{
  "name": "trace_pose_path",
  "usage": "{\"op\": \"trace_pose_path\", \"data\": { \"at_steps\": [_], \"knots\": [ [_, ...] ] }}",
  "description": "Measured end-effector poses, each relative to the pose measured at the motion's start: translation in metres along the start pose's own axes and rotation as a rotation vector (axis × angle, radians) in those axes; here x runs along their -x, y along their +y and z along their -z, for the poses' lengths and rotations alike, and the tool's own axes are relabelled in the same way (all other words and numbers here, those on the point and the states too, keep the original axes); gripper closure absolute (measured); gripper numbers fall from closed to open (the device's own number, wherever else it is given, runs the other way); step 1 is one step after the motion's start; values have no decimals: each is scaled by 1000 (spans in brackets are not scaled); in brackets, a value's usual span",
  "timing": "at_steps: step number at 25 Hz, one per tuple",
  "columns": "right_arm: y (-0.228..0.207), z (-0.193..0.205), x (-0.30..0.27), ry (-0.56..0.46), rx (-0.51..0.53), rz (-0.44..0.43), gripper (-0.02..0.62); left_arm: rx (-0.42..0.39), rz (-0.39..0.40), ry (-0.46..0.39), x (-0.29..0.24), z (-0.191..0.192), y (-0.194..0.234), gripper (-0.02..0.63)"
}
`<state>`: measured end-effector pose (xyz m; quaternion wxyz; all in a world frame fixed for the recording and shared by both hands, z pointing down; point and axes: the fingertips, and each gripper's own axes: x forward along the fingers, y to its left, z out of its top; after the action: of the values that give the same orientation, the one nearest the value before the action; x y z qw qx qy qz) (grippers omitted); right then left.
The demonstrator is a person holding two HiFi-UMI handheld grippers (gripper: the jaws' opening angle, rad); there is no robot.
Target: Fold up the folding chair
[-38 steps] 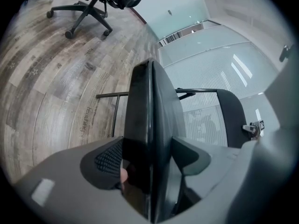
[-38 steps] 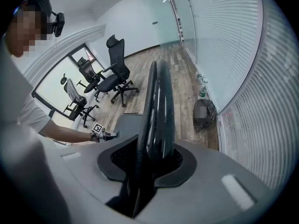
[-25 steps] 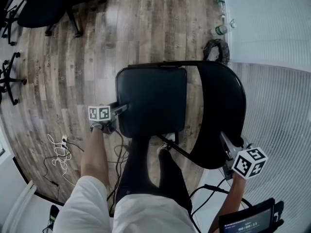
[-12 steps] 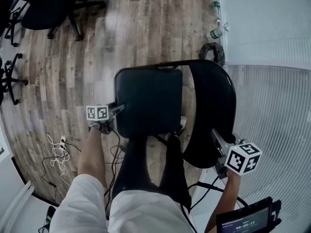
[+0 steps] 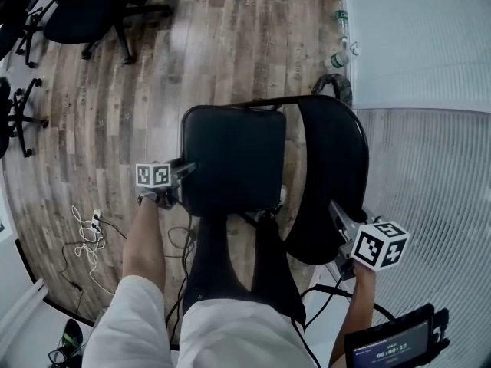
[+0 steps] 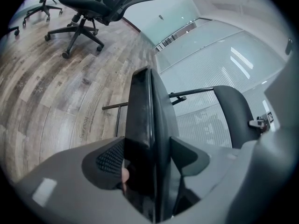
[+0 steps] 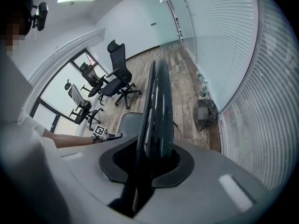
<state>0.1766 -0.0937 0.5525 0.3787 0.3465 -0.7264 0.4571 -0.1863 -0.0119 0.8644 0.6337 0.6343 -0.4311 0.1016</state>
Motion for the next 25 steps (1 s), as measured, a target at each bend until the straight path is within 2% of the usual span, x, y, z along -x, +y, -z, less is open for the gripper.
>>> {"op": "trace_pose_path", "data": {
  "at_steps": [25],
  "knots": [
    [-18,-4,24,-5,-3,22,531,-47,-37,-11,2,-6,-71,330]
  ]
}}
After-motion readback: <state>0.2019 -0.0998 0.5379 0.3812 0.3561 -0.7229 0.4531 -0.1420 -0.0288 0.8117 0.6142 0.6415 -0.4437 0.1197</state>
